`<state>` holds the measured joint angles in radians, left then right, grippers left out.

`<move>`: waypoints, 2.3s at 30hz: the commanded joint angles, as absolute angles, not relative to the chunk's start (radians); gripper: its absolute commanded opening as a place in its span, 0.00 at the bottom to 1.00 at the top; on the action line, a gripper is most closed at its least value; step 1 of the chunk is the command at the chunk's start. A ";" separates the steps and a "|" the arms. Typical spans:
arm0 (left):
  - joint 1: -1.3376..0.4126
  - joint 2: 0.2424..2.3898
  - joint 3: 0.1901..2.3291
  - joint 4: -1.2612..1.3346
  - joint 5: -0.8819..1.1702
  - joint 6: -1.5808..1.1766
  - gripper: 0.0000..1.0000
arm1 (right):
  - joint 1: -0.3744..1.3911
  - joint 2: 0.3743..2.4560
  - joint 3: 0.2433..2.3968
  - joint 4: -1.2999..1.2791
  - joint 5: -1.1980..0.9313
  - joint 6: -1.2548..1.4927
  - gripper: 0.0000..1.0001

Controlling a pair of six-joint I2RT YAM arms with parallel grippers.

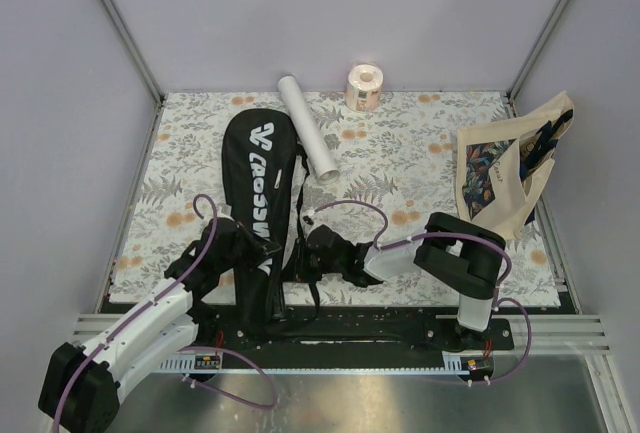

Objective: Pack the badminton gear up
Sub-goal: Place the racket in the racket bag, then adjust the racket bag at the center of the board.

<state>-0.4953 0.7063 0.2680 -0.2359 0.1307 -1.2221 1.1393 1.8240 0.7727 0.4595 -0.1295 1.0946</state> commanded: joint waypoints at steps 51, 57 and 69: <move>-0.213 0.762 0.618 -0.517 0.037 -0.807 0.67 | 0.913 2.143 1.348 0.121 0.022 0.974 0.28; -0.199 0.759 0.652 -0.525 0.026 -0.810 0.68 | 0.913 2.053 1.348 0.196 -0.031 0.852 0.00; -0.167 0.840 0.854 -0.493 -0.063 -0.784 0.76 | 0.963 1.743 1.595 -0.464 0.296 0.433 0.00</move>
